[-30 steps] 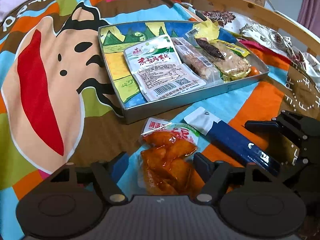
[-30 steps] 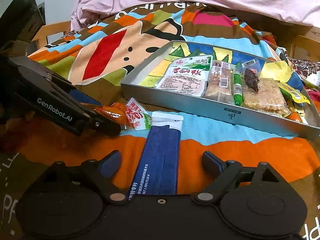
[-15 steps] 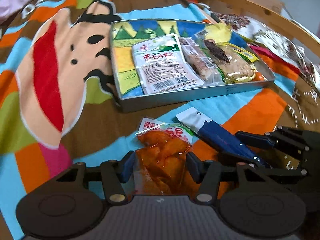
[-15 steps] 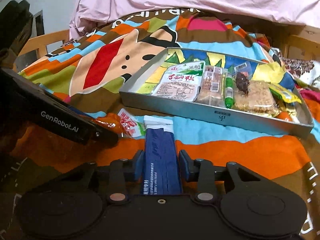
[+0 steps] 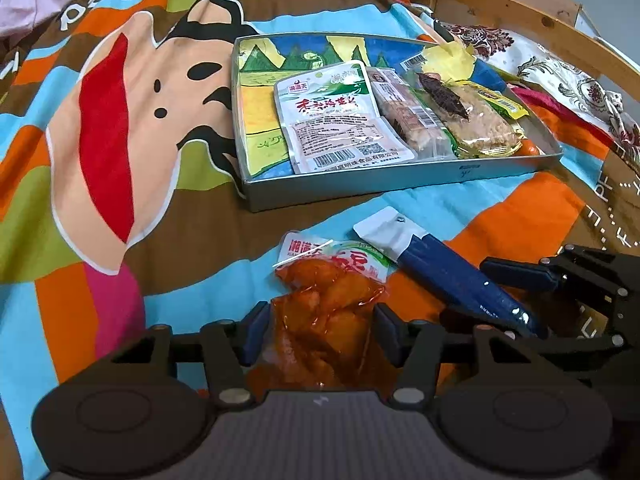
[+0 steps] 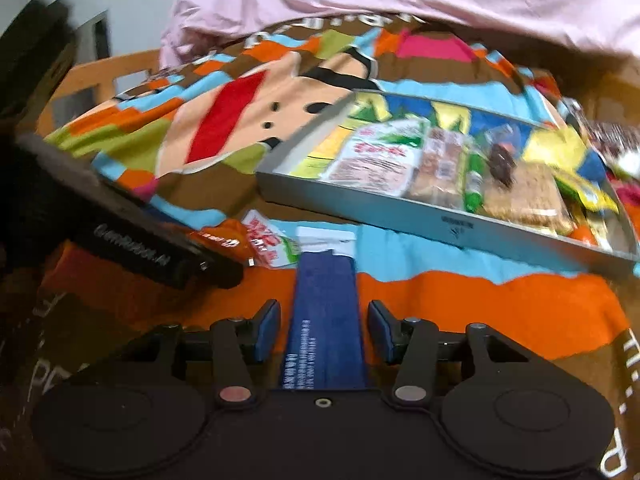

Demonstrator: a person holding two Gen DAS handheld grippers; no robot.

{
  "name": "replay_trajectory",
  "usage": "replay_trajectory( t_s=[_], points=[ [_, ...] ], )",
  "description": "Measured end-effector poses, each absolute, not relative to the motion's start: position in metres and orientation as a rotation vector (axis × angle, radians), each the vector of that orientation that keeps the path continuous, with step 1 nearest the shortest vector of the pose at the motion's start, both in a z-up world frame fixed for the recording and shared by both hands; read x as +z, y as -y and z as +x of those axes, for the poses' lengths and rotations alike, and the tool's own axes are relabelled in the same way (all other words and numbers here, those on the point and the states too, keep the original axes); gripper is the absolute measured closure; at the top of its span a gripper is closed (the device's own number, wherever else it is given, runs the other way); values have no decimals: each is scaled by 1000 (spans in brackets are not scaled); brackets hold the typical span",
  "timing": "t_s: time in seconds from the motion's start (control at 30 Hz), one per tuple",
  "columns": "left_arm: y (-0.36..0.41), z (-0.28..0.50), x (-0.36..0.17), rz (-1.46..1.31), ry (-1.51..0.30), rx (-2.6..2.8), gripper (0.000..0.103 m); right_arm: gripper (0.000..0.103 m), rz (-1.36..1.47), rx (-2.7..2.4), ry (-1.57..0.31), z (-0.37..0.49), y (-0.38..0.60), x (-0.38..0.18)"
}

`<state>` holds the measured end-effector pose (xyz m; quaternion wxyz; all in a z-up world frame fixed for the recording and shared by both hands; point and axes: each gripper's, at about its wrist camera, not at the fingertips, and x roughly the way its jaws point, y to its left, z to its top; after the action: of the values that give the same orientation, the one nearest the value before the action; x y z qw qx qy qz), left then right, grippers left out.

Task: Organize snacks
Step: 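Close the right gripper on the blue tube while the left gripper grasps the orange packet, then lift the blue tube with the right gripper while the left gripper lifts the orange packet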

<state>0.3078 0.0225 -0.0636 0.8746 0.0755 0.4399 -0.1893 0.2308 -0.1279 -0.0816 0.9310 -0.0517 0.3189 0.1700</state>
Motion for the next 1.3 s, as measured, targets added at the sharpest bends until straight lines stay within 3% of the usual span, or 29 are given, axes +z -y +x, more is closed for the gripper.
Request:
replay_trajectory(
  t_s=[0.27, 0.47, 0.6, 0.87, 1.3],
  points=[
    [-41, 297, -61, 92, -932, -333, 44, 60, -98, 436, -651, 225, 125, -76],
    [-44, 294, -60, 89, -932, -328, 44, 49, -39, 426, -690, 234, 127, -80],
    [-44, 294, -61, 85, -929, -327, 44, 48, -5, 419, -698, 236, 129, -84],
    [-40, 291, -61, 105, -911, -315, 44, 64, -47, 405, -689, 228, 123, -81],
    [-38, 275, -50, 96, -817, -295, 45, 66, -400, 338, -484, 206, 112, -75]
  ],
)
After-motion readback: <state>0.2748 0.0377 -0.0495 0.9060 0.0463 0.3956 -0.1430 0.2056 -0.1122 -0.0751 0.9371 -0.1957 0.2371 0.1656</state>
